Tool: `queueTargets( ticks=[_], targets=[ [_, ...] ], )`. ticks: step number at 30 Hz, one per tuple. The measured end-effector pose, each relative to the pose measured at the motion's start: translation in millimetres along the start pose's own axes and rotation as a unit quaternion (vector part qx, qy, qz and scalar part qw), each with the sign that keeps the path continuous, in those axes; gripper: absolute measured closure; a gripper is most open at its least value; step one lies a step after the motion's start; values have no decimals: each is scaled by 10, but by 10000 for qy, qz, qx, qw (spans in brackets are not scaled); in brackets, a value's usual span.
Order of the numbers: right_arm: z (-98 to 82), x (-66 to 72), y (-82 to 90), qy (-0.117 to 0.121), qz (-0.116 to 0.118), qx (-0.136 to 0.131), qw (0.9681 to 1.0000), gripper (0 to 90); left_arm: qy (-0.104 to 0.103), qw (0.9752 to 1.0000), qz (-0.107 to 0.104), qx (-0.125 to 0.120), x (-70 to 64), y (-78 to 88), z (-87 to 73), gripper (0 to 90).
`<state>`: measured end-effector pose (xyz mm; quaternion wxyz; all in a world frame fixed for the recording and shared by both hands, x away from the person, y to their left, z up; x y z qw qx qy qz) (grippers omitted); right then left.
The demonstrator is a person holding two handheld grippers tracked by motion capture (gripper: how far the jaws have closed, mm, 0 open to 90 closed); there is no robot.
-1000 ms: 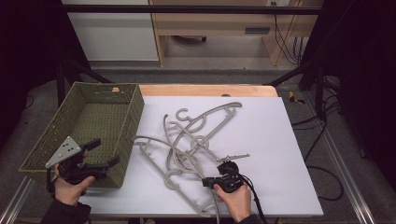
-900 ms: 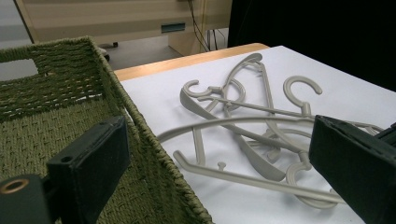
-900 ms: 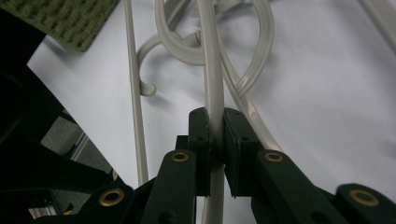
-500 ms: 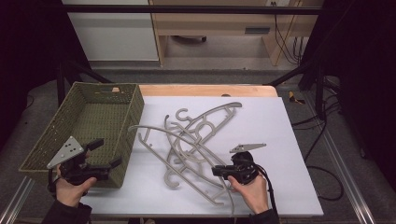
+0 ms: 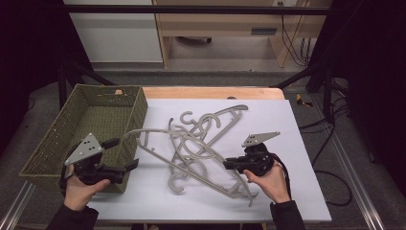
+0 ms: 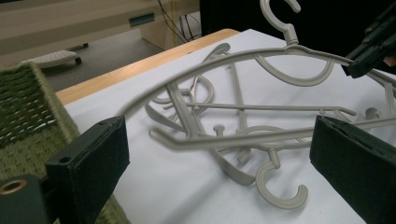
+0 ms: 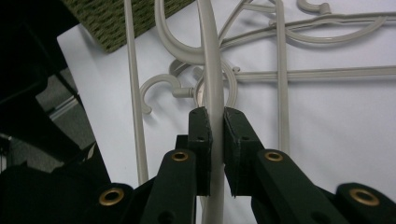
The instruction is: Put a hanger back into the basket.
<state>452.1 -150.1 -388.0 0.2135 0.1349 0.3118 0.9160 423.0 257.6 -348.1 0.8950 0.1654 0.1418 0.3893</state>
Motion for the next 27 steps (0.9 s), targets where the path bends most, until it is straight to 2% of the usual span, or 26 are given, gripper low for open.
queueTargets(
  ticks=[3,8,14,15,17,18,20,21,22,23,24,25,26,27],
  targets=[
    [22,-2,26,182,120,85,9997,824,-204,9995,-13,231,-42,-111,67,44],
    [32,17,55,409,252,265,9985,824,-576,9967,-60,565,-142,-288,174,51],
    [22,47,63,602,430,405,9964,824,-981,9908,-130,924,-252,-491,232,86],
    [19,55,66,590,469,430,9962,824,-1066,9890,-121,1013,-268,-521,229,95],
    [17,62,64,643,515,452,9956,824,-1342,9826,-150,1278,-289,-574,220,122],
    [16,70,61,629,533,474,9955,824,-1343,9820,-181,1319,-318,-611,200,135],
    [16,76,57,707,547,503,9947,824,-1548,9766,-190,1484,-361,-669,164,176],
    [14,76,51,740,564,495,9944,824,-1642,9747,-123,1511,-381,-699,146,196],
    [17,90,46,648,549,517,9950,824,-1727,9721,-133,1581,-399,-724,128,235],
    [14,85,45,710,573,540,9944,824,-1799,9698,-193,1637,-418,-748,111,272],
    [12,91,41,685,586,552,9944,824,-1799,9698,-193,1637,-418,-748,111,300],
    [12,91,37,725,591,565,9940,824,-1930,9661,-208,1702,-453,-789,84,348],
    [12,91,37,725,591,565,9940,824,-1930,9661,-208,1702,-453,-789,84,387],
    [8,100,28,732,655,596,9934,824,-2015,9630,-242,1773,-470,-812,71,416]
  ],
)
Point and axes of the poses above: each handheld gripper's, and its own axes: y roughly backward along the jaws, z roughly out of its top, x roughly to its left, the point moved 2 cm from there along -y, roughly forward along the jaws, and after that the axes turned 10 degrees about y, right-handed, at the moved point
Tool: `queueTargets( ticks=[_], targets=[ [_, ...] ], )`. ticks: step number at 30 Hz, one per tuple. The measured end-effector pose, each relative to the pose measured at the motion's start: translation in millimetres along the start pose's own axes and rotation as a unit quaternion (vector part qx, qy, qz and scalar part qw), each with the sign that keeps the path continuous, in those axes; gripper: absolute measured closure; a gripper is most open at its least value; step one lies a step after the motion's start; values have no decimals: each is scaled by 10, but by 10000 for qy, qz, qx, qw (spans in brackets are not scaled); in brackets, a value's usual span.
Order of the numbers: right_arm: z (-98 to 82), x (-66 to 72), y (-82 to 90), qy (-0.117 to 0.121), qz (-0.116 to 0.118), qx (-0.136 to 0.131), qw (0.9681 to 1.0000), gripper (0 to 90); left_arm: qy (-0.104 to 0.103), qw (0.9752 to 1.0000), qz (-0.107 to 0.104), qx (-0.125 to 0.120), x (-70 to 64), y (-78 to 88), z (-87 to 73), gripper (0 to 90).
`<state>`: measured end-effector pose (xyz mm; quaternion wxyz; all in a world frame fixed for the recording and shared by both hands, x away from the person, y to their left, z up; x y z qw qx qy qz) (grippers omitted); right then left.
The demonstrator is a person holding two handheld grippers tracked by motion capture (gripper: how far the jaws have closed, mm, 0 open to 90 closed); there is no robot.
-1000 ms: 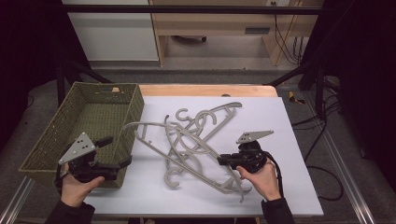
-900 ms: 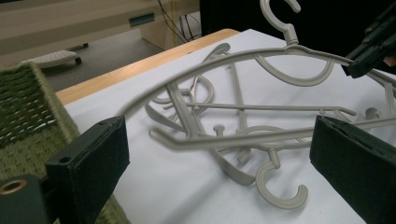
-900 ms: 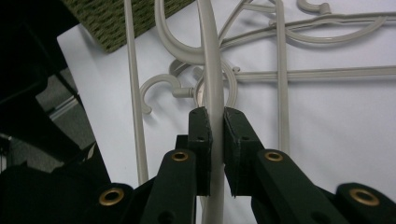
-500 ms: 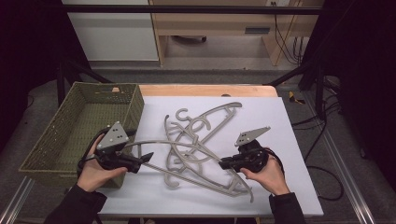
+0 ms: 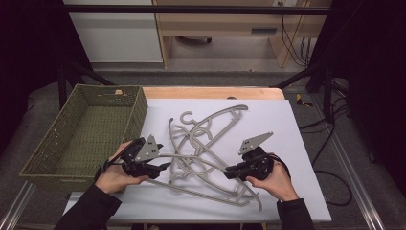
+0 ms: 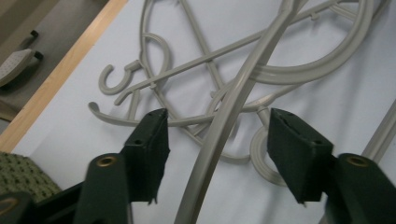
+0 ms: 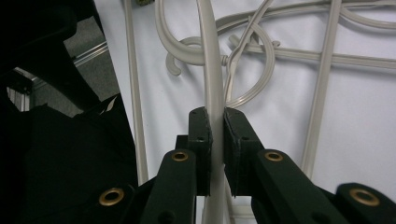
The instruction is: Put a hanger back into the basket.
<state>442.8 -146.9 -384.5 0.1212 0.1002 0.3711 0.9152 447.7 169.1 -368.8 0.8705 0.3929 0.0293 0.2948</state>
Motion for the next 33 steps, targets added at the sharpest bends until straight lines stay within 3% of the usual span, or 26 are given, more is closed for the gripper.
queueTargets(
  ticks=[4,12,21,25,29,33],
  targets=[
    [4,18,-24,-4,0,80,10000,824,-310,9992,-29,256,-63,-69,2,541],
    [7,36,-68,70,157,234,9996,824,-565,9974,78,433,-143,-127,-34,733],
    [4,29,-71,123,138,253,9995,820,-680,9965,96,484,-193,-111,-67,761],
    [2,9,-39,155,81,74,9998,811,-551,9975,-65,433,-213,-71,-98,777],
    [3,6,-25,141,98,-21,9998,803,-577,9976,-66,388,-253,-45,-122,790],
    [4,-4,14,112,-38,-80,9999,771,-588,9977,-42,349,-331,-18,-143,804]
  ],
)
Point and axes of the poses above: each handheld gripper's, and its own axes: y roughly backward along the jaws, z roughly out of its top, x roughly to its left, the point moved 2 cm from there along -y, roughly forward along the jaws, and after that the axes turned 10 degrees about y, right-handed, at the moved point
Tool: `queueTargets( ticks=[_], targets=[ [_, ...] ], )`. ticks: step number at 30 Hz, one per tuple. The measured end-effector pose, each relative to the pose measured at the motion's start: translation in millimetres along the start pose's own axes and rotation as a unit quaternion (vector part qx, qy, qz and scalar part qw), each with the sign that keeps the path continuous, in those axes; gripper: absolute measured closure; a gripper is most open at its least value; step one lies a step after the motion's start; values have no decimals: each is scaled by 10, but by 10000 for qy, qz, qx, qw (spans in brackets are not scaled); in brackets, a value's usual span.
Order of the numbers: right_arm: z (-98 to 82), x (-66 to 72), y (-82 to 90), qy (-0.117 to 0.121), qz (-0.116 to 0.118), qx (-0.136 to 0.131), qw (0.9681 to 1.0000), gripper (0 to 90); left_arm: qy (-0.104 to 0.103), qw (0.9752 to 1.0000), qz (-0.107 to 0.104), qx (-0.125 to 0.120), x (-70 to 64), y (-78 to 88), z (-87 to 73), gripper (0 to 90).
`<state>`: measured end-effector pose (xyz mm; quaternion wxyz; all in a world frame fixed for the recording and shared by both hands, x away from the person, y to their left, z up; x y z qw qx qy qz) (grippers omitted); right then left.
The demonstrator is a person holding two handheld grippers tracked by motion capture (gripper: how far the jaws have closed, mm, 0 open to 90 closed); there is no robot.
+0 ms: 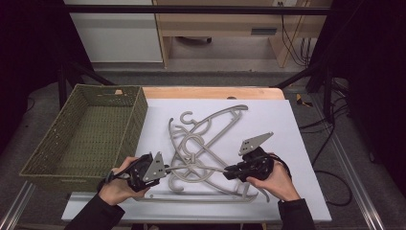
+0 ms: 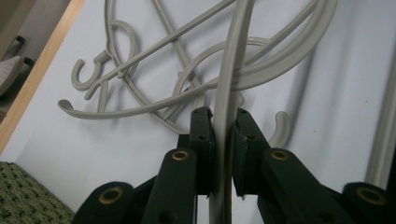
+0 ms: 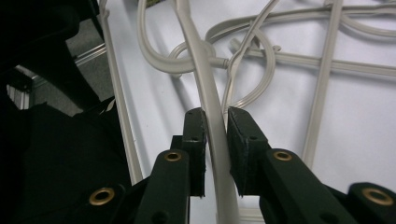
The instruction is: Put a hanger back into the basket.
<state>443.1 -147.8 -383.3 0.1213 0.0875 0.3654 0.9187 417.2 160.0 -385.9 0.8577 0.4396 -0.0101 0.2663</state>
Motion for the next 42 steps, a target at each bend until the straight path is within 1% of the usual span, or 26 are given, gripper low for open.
queueTargets(
  ticks=[2,3,4,5,7,8,9,11,12,15,16,17,19,21,22,23,26,27,28,31,32,34,35,37,38,42],
  targets=[
    [-4,-7,20,-27,-13,-75,10000,758,-1,10000,-3,-11,-7,8,-2,808],
    [-5,-15,34,-28,-67,-67,10000,749,29,10000,-37,-60,-22,20,-5,810],
    [-3,-9,36,-120,-137,-100,9998,738,60,9999,-24,-82,-28,23,-7,810],
    [-9,-19,46,-49,-180,-131,9997,718,96,9999,-14,-101,-31,25,-9,812],
    [-14,-21,73,-95,-310,-271,9991,693,172,9998,-31,-134,-30,32,-16,813],
    [-19,-27,94,-101,-318,-333,9989,667,172,9998,-31,-134,-30,32,-16,814],
    [-23,-32,114,-103,-386,-450,9982,634,273,9995,-15,-186,-24,39,-21,814],
    [-29,-35,139,-148,-508,-542,9971,584,422,9988,13,-255,-18,39,-25,814],
    [-33,-39,153,-158,-592,-615,9962,558,442,9988,17,-229,-7,43,-28,814],
    [-53,-56,183,-162,-919,-862,9919,454,612,9978,82,-250,1,38,-37,814],
    [-53,-56,183,-162,-919,-862,9919,454,612,9978,82,-250,1,38,-37,814],
    [-67,-74,198,-202,-1189,-1035,9873,386,685,9973,146,-241,9,34,-41,814],
    [-83,-89,225,-255,-1437,-1205,9819,313,740,9968,196,-218,16,28,-44,814],
    [-100,-102,261,-292,-1628,-1379,9765,293,774,9965,231,-199,20,19,-48,814],
    [-100,-102,261,-292,-1628,-1379,9765,293,774,9965,231,-199,20,19,-48,814],
    [-123,-110,303,-325,-1833,-1567,9699,219,801,9964,232,-172,24,14,-52,814],
    [-163,-110,354,-337,-2078,-1709,9625,158,866,9958,255,-151,37,9,-62,814],
    [-179,-107,372,-376,-2176,-1732,9598,136,832,9961,268,-110,51,22,-64,814],
    [-197,-102,392,-413,-2257,-1739,9577,126,949,9949,267,-192,46,21,-62,814],
    [-265,-89,456,-471,-2459,-1810,9511,101,952,9948,315,-158,69,54,-61,815],
    [-291,-81,480,-496,-2512,-1838,9490,96,1051,9935,382,-225,81,81,-60,815],
    [-350,-62,535,-538,-2588,-1919,9452,82,1086,9929,421,-232,94,101,-58,814],
    [-382,-51,565,-578,-2630,-1952,9431,77,1173,9915,486,-282,112,132,-52,815],
    [-448,-34,619,-667,-2654,-2015,9405,66,1234,9903,559,-312,126,164,-41,814],
    [-481,-28,640,-697,-2707,-2033,9384,58,1259,9898,577,-319,134,177,-34,815],
    [-614,-24,697,-817,-2871,-2014,9329,44,1404,9867,722,-380,160,230,-2,814]
  ],
)
Point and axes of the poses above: each handheld gripper's, and its own axes: y roughly backward along the jaws, z roughly out of its top, x roughly to its left, the point moved 2 cm from there along -y, roughly forward along the jaws, and after that the axes turned 10 degrees about y, right-handed, at the moved point
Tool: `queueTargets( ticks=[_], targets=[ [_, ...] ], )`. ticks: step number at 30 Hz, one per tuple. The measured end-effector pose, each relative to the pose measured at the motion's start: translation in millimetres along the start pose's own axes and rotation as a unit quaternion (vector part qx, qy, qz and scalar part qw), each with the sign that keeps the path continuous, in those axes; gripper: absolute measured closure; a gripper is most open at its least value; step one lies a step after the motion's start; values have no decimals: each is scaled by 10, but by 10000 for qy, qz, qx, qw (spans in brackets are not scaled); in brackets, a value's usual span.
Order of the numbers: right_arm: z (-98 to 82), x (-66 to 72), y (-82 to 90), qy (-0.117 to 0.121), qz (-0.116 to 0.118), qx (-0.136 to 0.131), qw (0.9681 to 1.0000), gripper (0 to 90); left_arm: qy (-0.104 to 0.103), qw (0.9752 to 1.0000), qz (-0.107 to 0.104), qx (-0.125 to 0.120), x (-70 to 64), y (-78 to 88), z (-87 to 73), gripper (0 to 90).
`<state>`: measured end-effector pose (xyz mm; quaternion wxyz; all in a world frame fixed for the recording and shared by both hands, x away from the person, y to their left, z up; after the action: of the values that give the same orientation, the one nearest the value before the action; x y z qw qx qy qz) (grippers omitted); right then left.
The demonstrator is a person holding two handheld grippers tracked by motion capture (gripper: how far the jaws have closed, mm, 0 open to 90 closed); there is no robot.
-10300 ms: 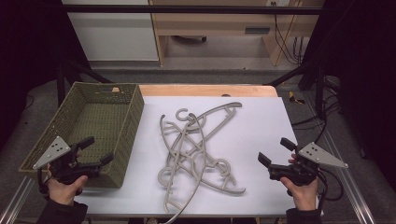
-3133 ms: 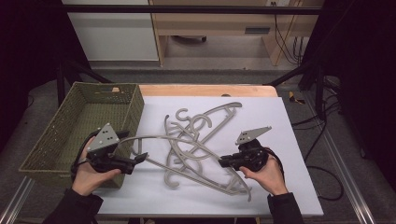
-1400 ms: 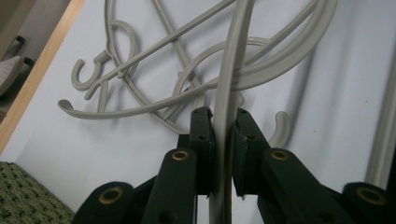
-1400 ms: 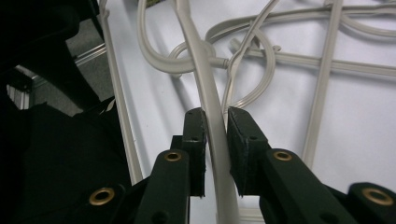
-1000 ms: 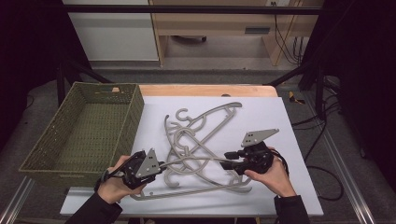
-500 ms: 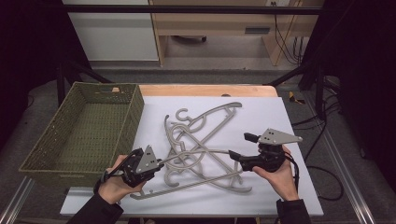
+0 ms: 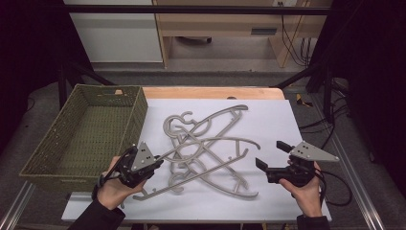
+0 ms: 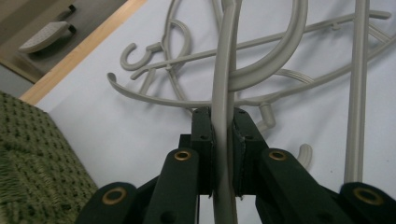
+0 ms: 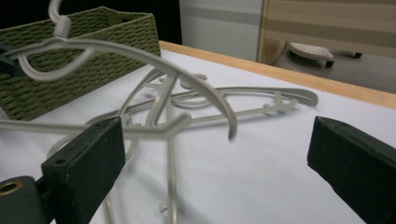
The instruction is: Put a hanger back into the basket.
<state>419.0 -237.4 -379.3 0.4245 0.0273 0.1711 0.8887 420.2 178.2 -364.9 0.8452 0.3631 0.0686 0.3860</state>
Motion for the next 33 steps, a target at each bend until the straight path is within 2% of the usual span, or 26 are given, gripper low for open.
queueTargets(
  ticks=[7,10,17,18,19,21,25,26,27,33],
  targets=[
    [-114,-49,50,-82,-146,45,9998,36,236,9992,260,-171,112,155,83,814],
    [-141,-55,55,-80,-187,63,9998,34,379,9979,378,-358,186,252,130,814],
    [-181,-51,35,-106,-232,113,9996,31,485,9948,661,-600,416,527,263,814],
    [-181,-51,35,-106,-232,113,9996,31,485,9948,661,-600,416,527,263,814],
    [-182,-50,34,-112,-227,111,9996,30,575,9936,710,-663,505,582,291,814],
    [-180,-50,35,-103,-231,99,9996,30,654,9917,822,-745,587,620,310,814],
    [-179,-52,36,-97,-241,77,9996,30,733,9893,1019,-742,783,665,317,814],
    [-179,-52,36,-97,-241,77,9996,30,733,9893,1019,-742,783,665,317,814],
    [-178,-51,36,-97,-249,73,9996,29,771,9883,1089,-739,884,677,312,814],
    [-181,-49,32,-92,-258,85,9996,28,907,9848,1283,-739,1167,716,272,814]
  ],
)
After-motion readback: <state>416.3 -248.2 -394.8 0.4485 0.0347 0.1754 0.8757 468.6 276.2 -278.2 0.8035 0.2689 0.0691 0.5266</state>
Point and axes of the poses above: each handheld gripper's, and its own axes: y roughly backward along the jaws, z roughly out of its top, x roughly to its left, the point moved 2 cm from there along -y, roughly forward along the jaws, and after that the axes turned 10 degrees about y, right-handed, at the moved point
